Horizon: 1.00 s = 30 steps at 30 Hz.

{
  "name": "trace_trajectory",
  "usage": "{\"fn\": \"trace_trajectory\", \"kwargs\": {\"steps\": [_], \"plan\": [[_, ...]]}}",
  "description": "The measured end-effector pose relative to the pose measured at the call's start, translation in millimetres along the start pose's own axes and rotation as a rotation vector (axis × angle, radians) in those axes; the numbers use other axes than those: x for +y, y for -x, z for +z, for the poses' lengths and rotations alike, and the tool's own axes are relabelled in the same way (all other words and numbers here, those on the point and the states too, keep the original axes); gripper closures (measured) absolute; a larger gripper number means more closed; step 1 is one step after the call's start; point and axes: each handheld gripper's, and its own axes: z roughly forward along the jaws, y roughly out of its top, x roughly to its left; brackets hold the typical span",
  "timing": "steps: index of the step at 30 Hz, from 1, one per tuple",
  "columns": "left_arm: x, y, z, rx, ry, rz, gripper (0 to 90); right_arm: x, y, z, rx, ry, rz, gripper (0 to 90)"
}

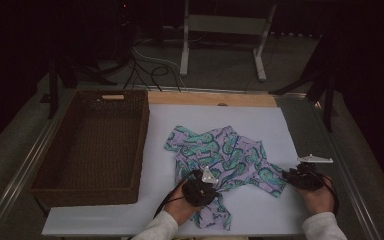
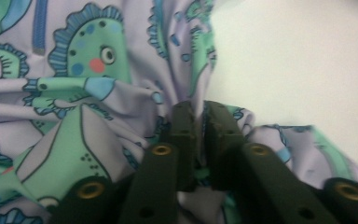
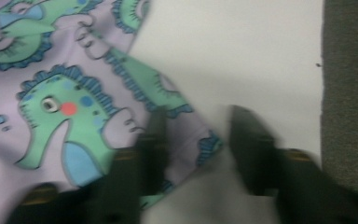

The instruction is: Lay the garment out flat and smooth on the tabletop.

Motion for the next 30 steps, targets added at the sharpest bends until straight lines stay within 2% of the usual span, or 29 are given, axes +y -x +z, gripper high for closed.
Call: {"fn": "trace_trajectory", "kwargs": {"steps": [3,4,6,8,10,11,14,17,19,20,21,22,23,24,26,27,28,29,30], "plan": [[-0.4,-0.2,-8.6,0.011,0.017,0.009,69.8,1.4,0.3,-1.9,0.017,-0.01,0.008,82.6],[-0.4,-0.2,-8.6,0.011,0.017,0.009,66.3,2.6,1.4,-3.3,-0.011,-0.005,-0.003,84.7],[-2.5,-3.2,-17.5,0.031,0.035,-0.005,58.5,7.0,6.7,-6.8,-0.049,0.02,-0.005,85.5],[-4.1,-4.8,-20.5,0.034,0.044,-0.009,52.4,11.2,14.4,-8.8,-0.074,0.044,0.023,85.6],[-7.9,-7.7,-25.6,0.039,0.062,-0.023,47.9,13.3,18.6,-9.4,-0.091,0.049,0.018,85.6],[-12.4,-9.9,-30.8,0.045,0.082,-0.037,45.9,17.1,26.3,-10.4,-0.123,0.062,0.014,85.6],[-18.6,-12.9,-37.6,0.066,0.108,-0.05,39.3,22.4,38.0,-10.7,-0.144,0.078,0.014,85.6],[-22.2,-15.8,-42.0,0.068,0.12,-0.06,35.8,29.1,47.2,-10.5,-0.18,0.086,0.009,85.6],[-26.8,-18.2,-46.1,0.084,0.138,-0.078,34.0,33.9,51.9,-13.0,-0.218,0.114,0.013,86.1],[-26.8,-18.2,-46.1,0.084,0.138,-0.078,33.9,33.9,51.9,-13.0,-0.218,0.114,0.013,86.1],[-29.3,-19.2,-48.2,0.086,0.139,-0.085,33.5,38.2,55.8,-14.4,-0.25,0.134,0.025,86.2],[-30.5,-19.5,-49.0,0.087,0.14,-0.089,33.1,39.7,57.4,-14.1,-0.253,0.132,0.025,86.1],[-31.5,-19.8,-49.8,0.088,0.142,-0.094,32.6,40.7,57.7,-13.7,-0.252,0.127,0.025,85.2],[-32.6,-20.0,-50.5,0.091,0.142,-0.096,31.9,40.8,56.8,-13.8,-0.244,0.126,0.028,79.3],[-34.4,-19.6,-51.2,0.087,0.15,-0.111,29.7,39.8,51.2,-15.5,-0.186,0.13,0.043,60.5],[-34.4,-19.6,-51.2,0.087,0.15,-0.111,28.7,39.8,51.2,-15.5,-0.186,0.13,0.043,60.5],[-35.3,-19.2,-51.5,0.094,0.144,-0.111,27.8,37.3,40.9,-18.1,-0.12,0.134,0.04,47.6],[-35.3,-19.2,-51.5,0.094,0.144,-0.111,27.2,37.3,40.9,-18.1,-0.12,0.134,0.04,47.6],[-35.6,-19.0,-51.3,0.101,0.143,-0.111,26.6,33.5,27.5,-20.5,-0.053,0.143,0.022,42.9]]}}
